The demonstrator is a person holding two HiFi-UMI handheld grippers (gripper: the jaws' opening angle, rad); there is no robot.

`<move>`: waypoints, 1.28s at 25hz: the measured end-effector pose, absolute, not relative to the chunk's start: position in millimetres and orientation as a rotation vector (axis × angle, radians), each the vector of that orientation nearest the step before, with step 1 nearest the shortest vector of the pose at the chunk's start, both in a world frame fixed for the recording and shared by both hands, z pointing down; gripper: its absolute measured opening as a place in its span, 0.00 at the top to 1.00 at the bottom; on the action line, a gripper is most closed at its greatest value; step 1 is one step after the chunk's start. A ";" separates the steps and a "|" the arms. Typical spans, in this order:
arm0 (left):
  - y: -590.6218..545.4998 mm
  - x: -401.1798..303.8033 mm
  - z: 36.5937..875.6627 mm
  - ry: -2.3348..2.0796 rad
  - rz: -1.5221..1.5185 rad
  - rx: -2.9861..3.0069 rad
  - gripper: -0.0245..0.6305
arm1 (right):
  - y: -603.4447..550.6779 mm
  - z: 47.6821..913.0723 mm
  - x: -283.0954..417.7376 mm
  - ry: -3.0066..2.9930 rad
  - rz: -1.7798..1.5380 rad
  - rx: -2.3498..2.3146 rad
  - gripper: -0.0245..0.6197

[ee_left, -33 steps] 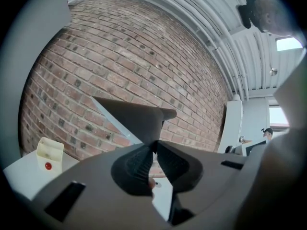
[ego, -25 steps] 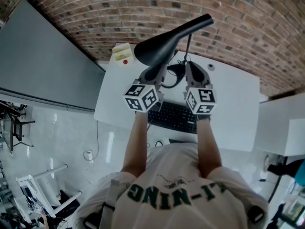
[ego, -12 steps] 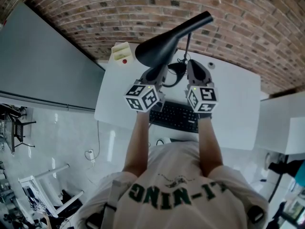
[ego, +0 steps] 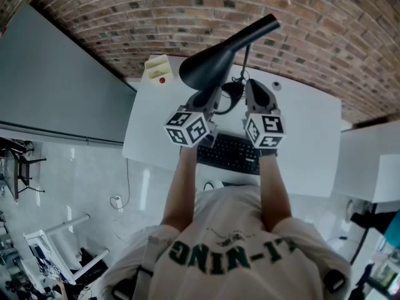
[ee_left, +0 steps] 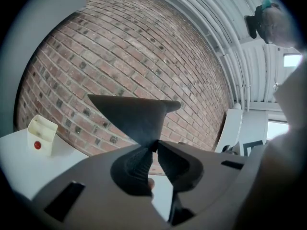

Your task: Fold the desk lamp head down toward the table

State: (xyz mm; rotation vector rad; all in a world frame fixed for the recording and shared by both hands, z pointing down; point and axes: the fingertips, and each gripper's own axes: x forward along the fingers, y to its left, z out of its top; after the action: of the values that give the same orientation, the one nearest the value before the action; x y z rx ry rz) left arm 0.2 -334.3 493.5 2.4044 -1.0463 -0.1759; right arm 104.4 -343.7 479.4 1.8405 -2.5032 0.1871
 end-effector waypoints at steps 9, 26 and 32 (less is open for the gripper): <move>-336.3 8.6 505.1 -1.007 -0.183 2.381 0.91 | -346.6 486.0 112.5 -2.485 0.199 1.859 0.97; -341.2 29.2 526.0 -0.905 -0.186 2.354 0.91 | -353.6 495.5 113.2 -2.478 0.238 1.858 0.97; -342.9 36.2 530.4 -0.878 -0.201 2.325 0.91 | -357.4 497.5 116.7 -2.478 0.255 1.866 0.97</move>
State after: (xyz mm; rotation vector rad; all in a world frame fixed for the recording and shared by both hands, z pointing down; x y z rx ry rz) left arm 36.2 -342.9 530.4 2.3253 -0.8781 -0.2008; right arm 116.7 -357.4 497.5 1.8658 -2.4782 0.2548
